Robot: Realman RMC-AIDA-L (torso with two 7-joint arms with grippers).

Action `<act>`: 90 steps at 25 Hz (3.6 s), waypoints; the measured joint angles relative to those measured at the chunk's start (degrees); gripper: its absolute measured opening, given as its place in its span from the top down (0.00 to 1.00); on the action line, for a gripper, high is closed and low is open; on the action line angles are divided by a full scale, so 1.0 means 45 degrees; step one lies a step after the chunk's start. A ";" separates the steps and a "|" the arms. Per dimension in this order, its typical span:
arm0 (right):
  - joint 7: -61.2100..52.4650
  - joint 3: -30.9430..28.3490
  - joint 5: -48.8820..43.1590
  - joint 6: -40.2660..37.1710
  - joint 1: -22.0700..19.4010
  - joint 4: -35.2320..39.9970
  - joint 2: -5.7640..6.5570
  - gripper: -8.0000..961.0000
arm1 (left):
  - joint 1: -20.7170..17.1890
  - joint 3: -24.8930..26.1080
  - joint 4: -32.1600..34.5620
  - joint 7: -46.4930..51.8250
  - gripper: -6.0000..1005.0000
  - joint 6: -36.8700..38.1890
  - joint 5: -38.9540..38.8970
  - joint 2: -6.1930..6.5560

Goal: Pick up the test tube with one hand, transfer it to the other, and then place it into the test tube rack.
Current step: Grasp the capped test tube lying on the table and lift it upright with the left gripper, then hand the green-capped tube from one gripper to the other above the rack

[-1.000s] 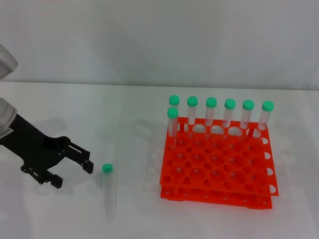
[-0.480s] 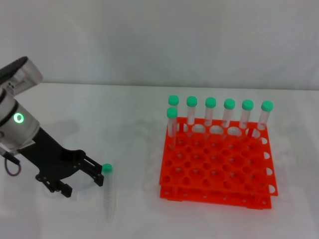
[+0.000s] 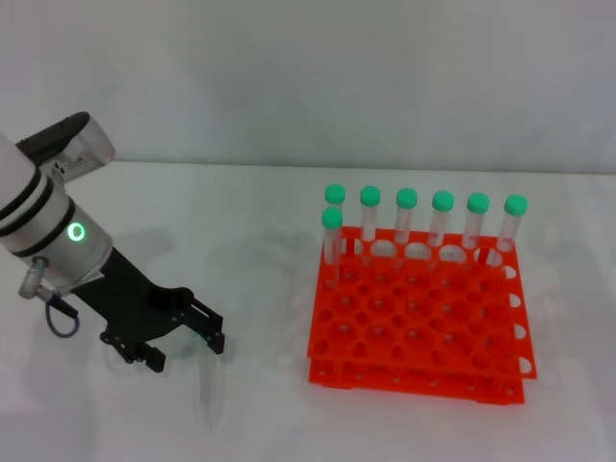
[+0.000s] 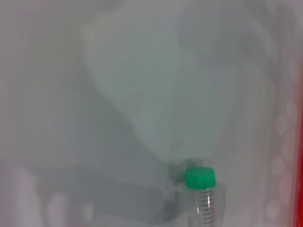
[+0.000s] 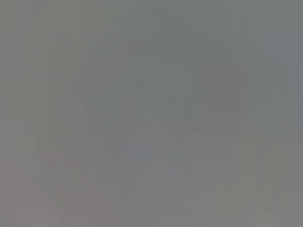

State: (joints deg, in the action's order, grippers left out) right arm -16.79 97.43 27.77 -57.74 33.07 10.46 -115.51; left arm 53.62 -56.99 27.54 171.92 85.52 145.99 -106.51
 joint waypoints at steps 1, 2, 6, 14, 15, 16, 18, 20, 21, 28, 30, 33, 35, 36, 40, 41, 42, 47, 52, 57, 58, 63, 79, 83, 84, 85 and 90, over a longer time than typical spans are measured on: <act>0.0001 0.0000 0.0000 0.0000 0.0008 0.0000 0.0002 0.17 | 0.0014 -0.0005 -0.0018 0.0000 0.13 -0.0046 0.0000 -0.0018; 0.0000 0.0004 0.0000 0.0000 0.0018 0.0000 0.0003 0.17 | 0.0046 -0.0011 -0.0058 -0.0001 0.13 -0.0118 0.0000 -0.0052; 0.0000 0.0020 0.0000 -0.0002 0.0062 0.0000 0.0020 0.17 | 0.0110 -0.0061 -0.0208 -0.0013 0.18 -0.0308 0.0000 -0.0163; 0.0000 0.0029 0.0000 -0.0009 0.0139 0.0000 0.0025 0.17 | 0.0116 -0.0429 -0.0415 -0.0038 0.29 -0.0581 -0.0002 -0.0520; 0.0000 0.0028 0.0000 -0.0011 0.0139 0.0000 0.0026 0.17 | 0.0116 -0.0455 -0.0455 -0.0039 0.29 -0.0605 -0.0002 -0.0522; 0.0000 0.0027 0.0000 -0.0011 0.0145 0.0000 0.0026 0.17 | 0.0116 -0.0465 -0.0495 -0.0039 0.29 -0.0612 -0.0002 -0.0520; 0.0000 0.0026 0.0000 -0.0011 0.0156 0.0000 0.0025 0.17 | 0.0116 -0.0472 -0.0546 -0.0041 0.30 -0.0620 -0.0002 -0.0511; 0.0000 0.0017 0.0000 -0.0011 0.0157 0.0000 0.0017 0.17 | 0.0116 -0.0475 -0.0560 -0.0043 0.31 -0.0644 -0.0002 -0.0508; 0.0000 0.0014 0.0000 -0.0011 0.0156 0.0000 0.0013 0.17 | 0.0116 -0.0477 -0.0560 -0.0044 0.31 -0.0670 -0.0002 -0.0508; 0.0000 -0.0013 0.0000 -0.0005 0.0188 0.0000 0.0005 0.17 | 0.0116 -0.0484 -0.0586 -0.0043 0.33 -0.0762 -0.0002 -0.0541; 0.0001 -0.0023 0.0000 -0.0002 0.0198 0.0000 0.0005 0.17 | 0.0116 -0.0511 -0.0596 -0.0044 0.36 -0.0772 -0.0002 -0.0546; 0.0000 -0.0030 0.0000 0.0000 0.0214 -0.0001 0.0008 0.17 | 0.0121 -0.0574 -0.0686 -0.0049 0.44 -0.0858 -0.0001 -0.0575; 0.0000 -0.0041 0.0000 0.0000 0.0214 0.0000 0.0015 0.17 | 0.0168 -0.0648 -0.0812 -0.0052 0.47 -0.0905 0.0000 -0.0585; 0.0000 -0.0046 0.0000 0.0000 0.0214 0.0000 0.0015 0.17 | 0.0199 -0.0680 -0.0857 -0.0052 0.47 -0.0927 0.0000 -0.0586; 0.0000 -0.0052 0.0000 0.0000 0.0214 0.0000 0.0029 0.17 | 0.0232 -0.0694 -0.0891 -0.0071 0.47 -0.1036 0.0000 -0.0598; 0.0000 -0.0052 0.0000 0.0000 0.0213 0.0000 0.0035 0.17 | 0.0236 -0.0694 -0.0891 -0.0081 0.47 -0.1076 0.0000 -0.0603; 0.0000 -0.0052 -0.0001 0.0000 0.0212 0.0000 0.0039 0.17 | 0.0240 -0.0694 -0.0891 -0.0094 0.47 -0.1111 0.0000 -0.0607; 0.0000 -0.0058 0.0004 -0.0001 0.0201 -0.0013 0.0044 0.17 | 0.0266 -0.0682 -0.0966 -0.0134 0.48 -0.1240 -0.0058 -0.0610; 0.0000 -0.0070 0.0028 -0.0013 0.0190 -0.0020 0.0044 0.17 | 0.0271 -0.0606 -0.1052 -0.0137 0.59 -0.1240 -0.0106 -0.0639; 0.0000 -0.0071 0.0039 -0.0032 0.0188 -0.0020 0.0044 0.17 | 0.0264 -0.0603 -0.1075 -0.0138 0.64 -0.1240 -0.0113 -0.0745; 0.0000 -0.0071 0.0040 -0.0035 0.0184 -0.0020 0.0045 0.17 | 0.0263 -0.0606 -0.1075 -0.0138 0.64 -0.1239 -0.0115 -0.0753; 0.0000 -0.0072 0.0055 -0.0063 0.0141 -0.0021 0.0045 0.17 | 0.0262 -0.0614 -0.1144 -0.0133 0.64 -0.1246 -0.0131 -0.0772; 0.0000 -0.0071 0.0078 -0.0101 -0.0012 -0.0020 0.0077 0.17 | 0.0143 -0.0590 -0.1206 -0.0387 0.76 -0.1191 -0.0108 -0.0688; 0.0000 -0.0071 0.0078 -0.0101 -0.0011 -0.0019 0.0084 0.17 | -0.0106 -0.0450 -0.0385 -0.0675 0.79 -0.1381 -0.0126 -0.0754; 0.0000 -0.0071 0.0078 -0.0101 -0.0011 -0.0019 0.0086 0.17 | -0.0159 -0.0374 -0.0202 -0.0731 0.79 -0.1444 -0.0133 -0.0753; 0.0000 -0.0072 0.0078 -0.0100 -0.0010 -0.0019 0.0091 0.17 | -0.0247 -0.0108 0.0045 -0.0948 0.80 -0.1601 -0.0136 -0.0762; 0.0000 -0.0071 0.0077 -0.0102 -0.0013 -0.0019 0.0106 0.17 | -0.0460 0.1433 0.0377 -0.2505 0.80 -0.2644 -0.0167 -0.0887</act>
State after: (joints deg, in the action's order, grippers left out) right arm -16.79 97.11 28.12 -58.20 33.01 10.38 -115.03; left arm 51.55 -50.54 29.24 160.64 73.62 145.24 -110.50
